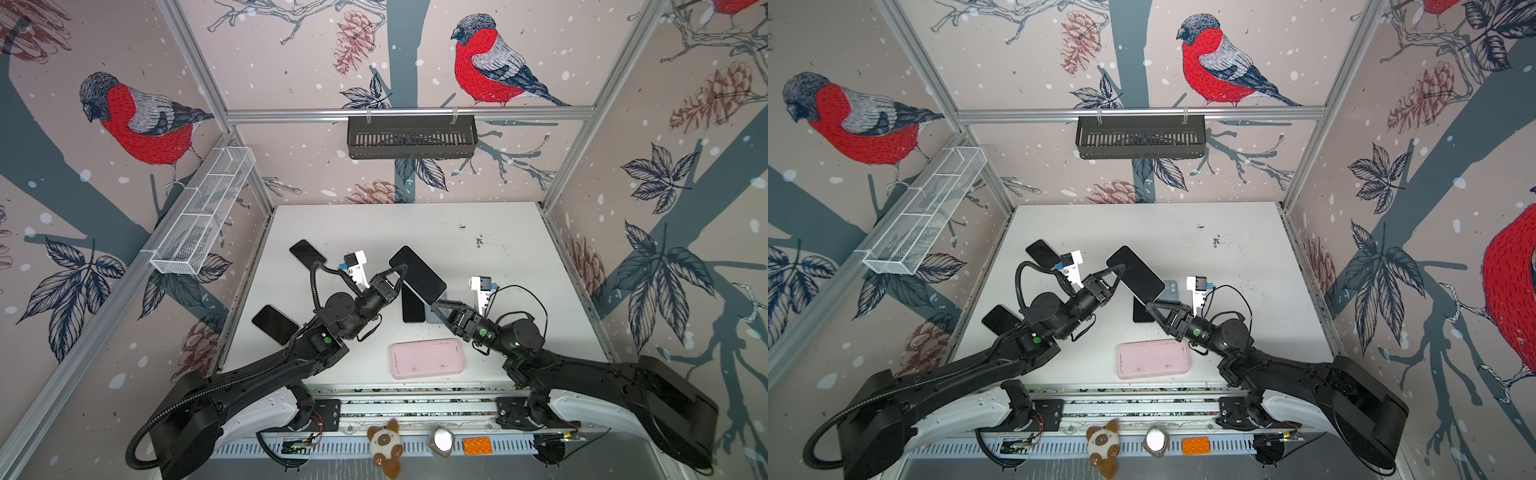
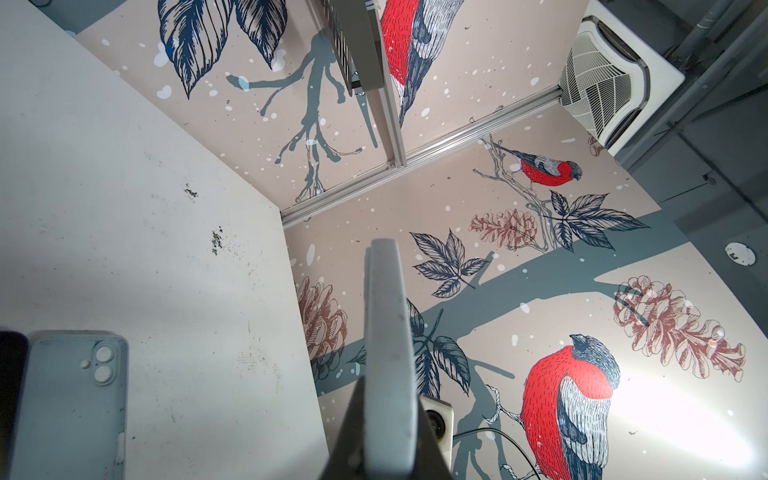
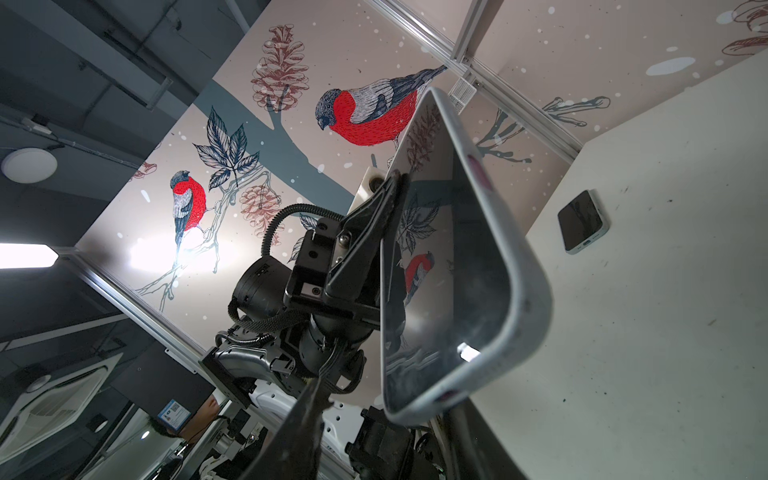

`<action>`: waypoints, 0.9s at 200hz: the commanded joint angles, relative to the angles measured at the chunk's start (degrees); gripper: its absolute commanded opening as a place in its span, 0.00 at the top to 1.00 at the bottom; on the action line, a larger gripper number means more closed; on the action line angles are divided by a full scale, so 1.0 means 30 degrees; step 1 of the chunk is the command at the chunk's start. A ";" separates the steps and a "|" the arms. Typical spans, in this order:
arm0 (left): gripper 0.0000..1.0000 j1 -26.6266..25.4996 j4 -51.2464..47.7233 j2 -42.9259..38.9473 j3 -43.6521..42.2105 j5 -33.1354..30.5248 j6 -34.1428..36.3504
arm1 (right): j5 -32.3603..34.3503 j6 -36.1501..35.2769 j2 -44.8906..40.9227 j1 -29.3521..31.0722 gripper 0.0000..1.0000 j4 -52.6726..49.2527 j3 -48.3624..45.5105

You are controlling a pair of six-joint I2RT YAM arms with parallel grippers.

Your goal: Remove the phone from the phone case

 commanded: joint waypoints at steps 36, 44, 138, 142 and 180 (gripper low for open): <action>1.00 -0.0012 0.2666 0.0115 -0.0150 -0.0187 -0.0219 | -0.0279 0.0528 0.0686 0.0105 0.61 0.2183 -0.0041; 1.00 -0.0014 0.2693 0.0130 -0.0116 -0.0154 -0.0218 | -0.0264 0.0559 0.0722 0.0134 0.62 0.2302 -0.0037; 1.00 -0.0015 0.2960 0.0480 -0.0129 0.0075 -0.0282 | -0.0403 0.0242 0.0882 0.0280 0.83 0.1802 0.0094; 1.00 0.0000 0.2946 0.0481 -0.0129 0.0100 -0.0287 | -0.0418 0.0144 0.0853 0.0280 0.85 0.1632 0.0109; 1.00 -0.0030 0.2787 0.0350 -0.0128 0.0260 -0.0145 | -0.0370 -0.0237 0.0313 -0.0004 0.90 0.0668 0.0080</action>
